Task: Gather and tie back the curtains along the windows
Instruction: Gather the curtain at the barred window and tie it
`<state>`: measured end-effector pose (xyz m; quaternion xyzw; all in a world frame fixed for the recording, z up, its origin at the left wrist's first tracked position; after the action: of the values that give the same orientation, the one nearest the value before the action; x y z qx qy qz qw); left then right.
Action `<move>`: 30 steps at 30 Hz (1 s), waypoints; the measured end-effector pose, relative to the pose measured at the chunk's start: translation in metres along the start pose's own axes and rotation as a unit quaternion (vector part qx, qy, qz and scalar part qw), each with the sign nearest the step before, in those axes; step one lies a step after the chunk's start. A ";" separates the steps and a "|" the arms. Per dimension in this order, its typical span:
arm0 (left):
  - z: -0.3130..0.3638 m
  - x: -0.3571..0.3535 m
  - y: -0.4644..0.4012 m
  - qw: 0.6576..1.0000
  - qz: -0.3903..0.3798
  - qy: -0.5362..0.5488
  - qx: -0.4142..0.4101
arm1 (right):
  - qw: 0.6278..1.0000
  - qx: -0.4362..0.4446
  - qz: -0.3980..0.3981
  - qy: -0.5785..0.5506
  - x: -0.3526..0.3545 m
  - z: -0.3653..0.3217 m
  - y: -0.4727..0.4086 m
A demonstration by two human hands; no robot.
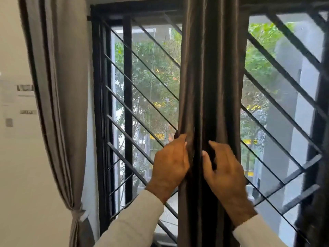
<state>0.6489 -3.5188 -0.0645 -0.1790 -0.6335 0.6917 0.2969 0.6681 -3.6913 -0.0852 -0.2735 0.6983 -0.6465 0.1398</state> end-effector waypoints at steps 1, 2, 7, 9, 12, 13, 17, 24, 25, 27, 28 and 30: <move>-0.002 0.000 0.000 1.000 -0.003 -0.001 -0.005 | 0.999 -0.051 -0.017 0.000 -0.007 0.007 -0.001; -0.006 0.000 0.001 1.000 -0.007 0.007 -0.003 | 0.996 -0.082 -0.040 0.008 -0.016 0.015 0.000; -0.018 0.009 0.012 0.999 -0.004 0.039 -0.005 | 0.992 -0.126 -0.018 0.008 -0.011 0.038 0.017; -0.019 0.013 0.014 1.000 0.007 0.022 -0.012 | 0.986 -0.164 0.037 0.004 0.004 0.031 0.040; -0.018 0.007 0.009 0.999 -0.005 0.043 -0.005 | 0.997 -0.064 0.028 0.025 0.008 -0.006 0.061; -0.016 0.004 0.008 0.998 -0.011 0.068 -0.004 | 0.999 -0.034 0.015 0.030 0.006 -0.014 0.062; -0.014 -0.005 0.006 0.976 -0.025 0.213 0.043 | 0.999 0.028 -0.021 0.032 -0.003 -0.025 0.063; -0.010 -0.015 0.008 0.932 -0.099 0.336 0.097 | 0.994 0.047 -0.103 0.007 -0.010 -0.017 0.075; -0.009 -0.015 0.008 0.938 -0.101 0.316 0.095 | 0.992 0.060 -0.112 -0.001 -0.009 -0.020 0.072; -0.008 -0.013 0.006 0.956 -0.095 0.262 0.087 | 0.989 0.078 -0.123 -0.028 -0.004 -0.026 0.066; -0.008 -0.011 0.005 0.964 -0.086 0.236 0.082 | 0.990 0.061 -0.116 -0.044 0.003 -0.025 0.062; -0.006 -0.005 0.002 0.975 -0.069 0.196 0.075 | 0.996 -0.039 -0.051 -0.066 0.025 -0.012 0.053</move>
<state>0.6557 -3.5178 -0.0682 -0.2442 -0.5202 0.6667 0.4746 0.6309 -3.6944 -0.1317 -0.3556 0.6973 -0.6059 0.1421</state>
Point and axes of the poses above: each hand's wrist, its own y-axis away from the middle knuckle, its own x-axis out of the back of the hand, z = x × y, the point moved 8 cm from there along -y, towards the middle knuckle, and after that the axes turned 11 degrees about y, right-handed, at the moved point
